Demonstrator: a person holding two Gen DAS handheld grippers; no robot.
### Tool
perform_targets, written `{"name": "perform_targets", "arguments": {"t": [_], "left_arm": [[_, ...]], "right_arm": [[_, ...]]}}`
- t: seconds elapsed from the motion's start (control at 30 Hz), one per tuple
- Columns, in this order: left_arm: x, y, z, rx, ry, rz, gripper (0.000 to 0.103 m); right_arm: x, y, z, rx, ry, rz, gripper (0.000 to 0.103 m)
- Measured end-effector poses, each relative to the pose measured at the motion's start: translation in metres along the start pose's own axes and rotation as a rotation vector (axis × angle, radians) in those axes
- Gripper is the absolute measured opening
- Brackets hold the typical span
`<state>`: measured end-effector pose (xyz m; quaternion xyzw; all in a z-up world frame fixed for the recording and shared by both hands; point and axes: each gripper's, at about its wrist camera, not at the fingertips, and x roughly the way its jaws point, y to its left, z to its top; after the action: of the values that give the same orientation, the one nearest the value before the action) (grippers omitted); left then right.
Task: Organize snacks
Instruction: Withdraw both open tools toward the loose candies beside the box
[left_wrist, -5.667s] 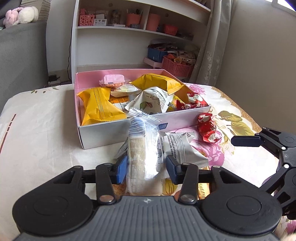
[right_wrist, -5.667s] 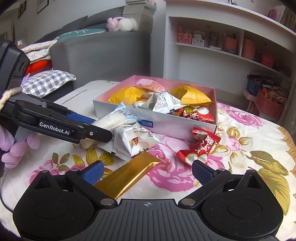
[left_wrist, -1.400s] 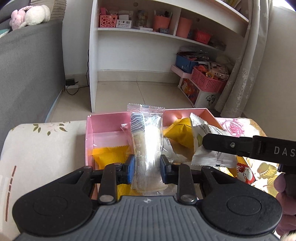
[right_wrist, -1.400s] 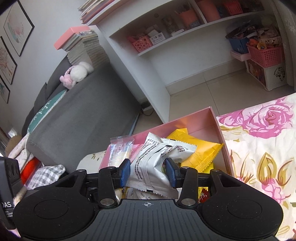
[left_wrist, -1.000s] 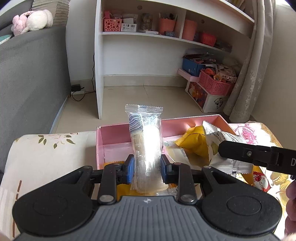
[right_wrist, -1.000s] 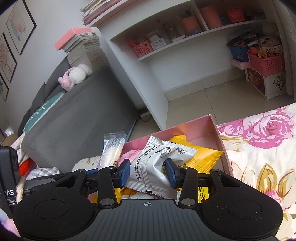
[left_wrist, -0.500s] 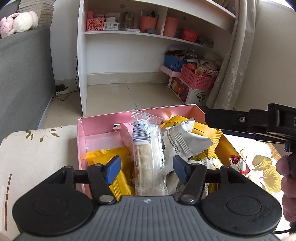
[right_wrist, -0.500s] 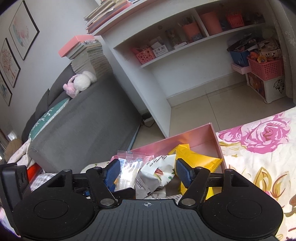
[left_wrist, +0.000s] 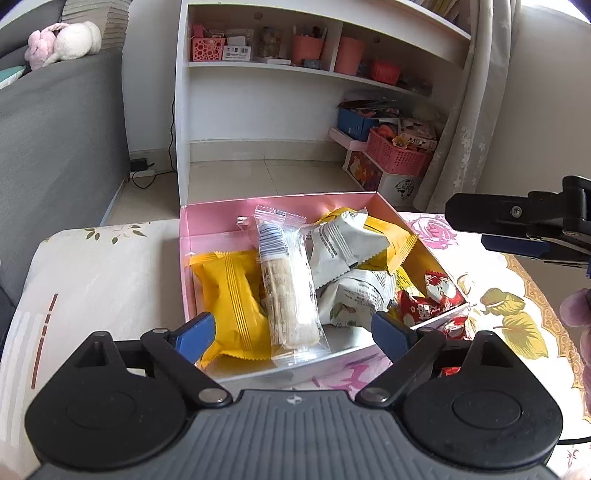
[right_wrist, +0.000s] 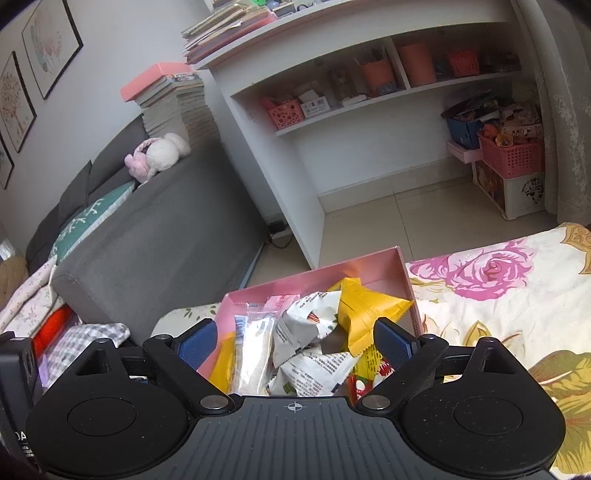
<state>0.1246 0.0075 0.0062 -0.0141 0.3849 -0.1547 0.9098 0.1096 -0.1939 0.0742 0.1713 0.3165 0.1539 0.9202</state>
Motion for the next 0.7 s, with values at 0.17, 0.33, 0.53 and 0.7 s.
{"name": "perform_targets", "arguments": {"t": [0.17,0.33,0.53,0.7], "left_arm": [[-0.016,-0.004,-0.012,-0.001,0.003,0.009,0.097],[-0.029,-0.005,-0.025,-0.015,0.022,0.024,0.1],[-0.041,-0.003,-0.04,-0.049,0.032,0.05,0.102],[-0.047,0.0,-0.054,-0.071,0.03,0.074,0.103]], "right_arm": [[-0.019,0.004,-0.011,-0.019,0.004,-0.02,0.096],[-0.035,0.003,-0.023,-0.029,0.007,-0.043,0.097],[-0.046,-0.003,-0.04,-0.022,0.011,-0.069,0.097],[-0.045,-0.009,-0.063,-0.057,0.019,-0.123,0.1]]}}
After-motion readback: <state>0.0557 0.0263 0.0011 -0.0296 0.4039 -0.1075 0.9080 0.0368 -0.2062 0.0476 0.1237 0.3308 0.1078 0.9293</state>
